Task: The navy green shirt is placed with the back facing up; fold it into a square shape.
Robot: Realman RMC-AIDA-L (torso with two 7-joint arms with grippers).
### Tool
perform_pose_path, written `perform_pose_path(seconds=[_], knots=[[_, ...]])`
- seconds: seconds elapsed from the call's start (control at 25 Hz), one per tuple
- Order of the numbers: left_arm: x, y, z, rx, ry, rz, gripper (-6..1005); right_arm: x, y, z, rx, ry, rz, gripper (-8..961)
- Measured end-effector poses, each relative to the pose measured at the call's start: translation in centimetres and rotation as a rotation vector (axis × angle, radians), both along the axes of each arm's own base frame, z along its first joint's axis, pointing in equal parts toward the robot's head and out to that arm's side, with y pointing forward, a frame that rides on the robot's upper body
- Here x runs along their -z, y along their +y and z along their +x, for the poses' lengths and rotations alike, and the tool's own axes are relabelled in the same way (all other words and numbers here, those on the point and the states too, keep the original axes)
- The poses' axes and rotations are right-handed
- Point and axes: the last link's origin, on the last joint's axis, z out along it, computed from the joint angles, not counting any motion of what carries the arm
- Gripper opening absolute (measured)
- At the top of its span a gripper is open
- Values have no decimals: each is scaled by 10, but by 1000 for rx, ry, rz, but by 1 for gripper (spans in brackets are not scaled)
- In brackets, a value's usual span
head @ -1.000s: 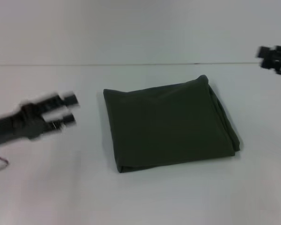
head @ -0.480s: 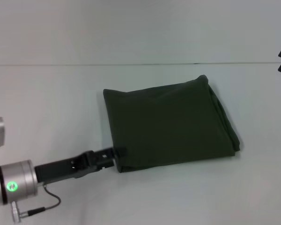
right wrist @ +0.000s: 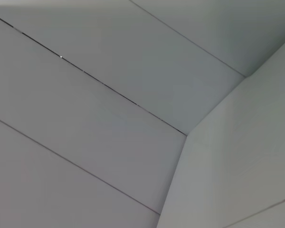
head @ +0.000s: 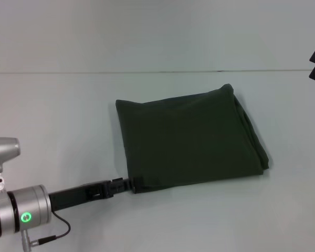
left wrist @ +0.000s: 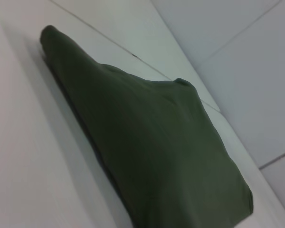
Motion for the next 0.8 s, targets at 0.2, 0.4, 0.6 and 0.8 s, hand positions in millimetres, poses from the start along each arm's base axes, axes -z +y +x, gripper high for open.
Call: perform_pose_path(seconds=[0.2,0.4,0.6,0.8], knots=[[-8,1,4,-128,-138,-29,905,0,-2,2,5,5,-2,791],[-9,4,4,-319,-235,-107,905,1,-4,2,2,10,-6,791],[-3,7,-1,-448,-248,-134,903,1,-5,2,-5,10,-8,791],[0,13,-1,-469,-233,-118,877,1,-6,3,-4,7,-6,790]])
